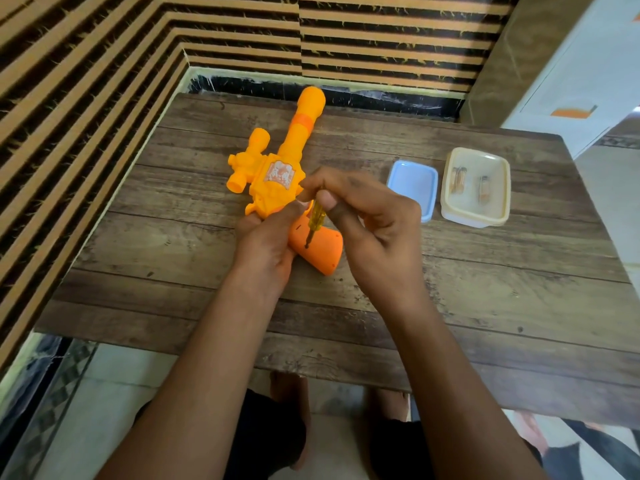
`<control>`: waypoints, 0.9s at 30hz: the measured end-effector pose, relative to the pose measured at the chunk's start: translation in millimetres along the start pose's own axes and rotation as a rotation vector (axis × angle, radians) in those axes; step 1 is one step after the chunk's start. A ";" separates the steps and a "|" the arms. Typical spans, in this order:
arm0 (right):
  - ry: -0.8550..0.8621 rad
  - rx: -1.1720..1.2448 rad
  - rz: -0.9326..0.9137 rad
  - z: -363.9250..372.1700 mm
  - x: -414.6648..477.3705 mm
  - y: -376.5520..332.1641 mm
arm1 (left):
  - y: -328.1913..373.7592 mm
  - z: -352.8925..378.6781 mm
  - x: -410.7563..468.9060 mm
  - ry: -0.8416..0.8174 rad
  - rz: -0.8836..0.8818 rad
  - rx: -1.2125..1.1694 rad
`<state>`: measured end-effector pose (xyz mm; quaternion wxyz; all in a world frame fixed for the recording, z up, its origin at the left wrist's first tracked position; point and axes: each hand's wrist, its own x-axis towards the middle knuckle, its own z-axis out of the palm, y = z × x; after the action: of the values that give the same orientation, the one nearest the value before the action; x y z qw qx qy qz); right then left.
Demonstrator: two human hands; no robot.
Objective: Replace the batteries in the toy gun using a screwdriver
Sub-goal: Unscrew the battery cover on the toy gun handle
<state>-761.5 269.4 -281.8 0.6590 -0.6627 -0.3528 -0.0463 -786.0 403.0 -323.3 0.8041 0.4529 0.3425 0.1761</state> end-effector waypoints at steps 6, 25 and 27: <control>0.034 -0.032 0.020 5.6 -0.6 0.4 | 1.2 0.9 -3.3 -0.003 0.009 0.014; 0.126 -0.187 -0.155 13.9 -5.6 2.2 | -1.7 -0.6 1.6 0.003 -0.008 0.024; 0.113 -0.167 -0.122 12.9 -5.5 1.8 | -2.3 -0.3 3.4 0.024 -0.029 0.003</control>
<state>-769.8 279.1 -287.9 0.6162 -0.6890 -0.3495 -0.1529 -783.9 404.0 -326.7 0.8019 0.4467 0.3588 0.1692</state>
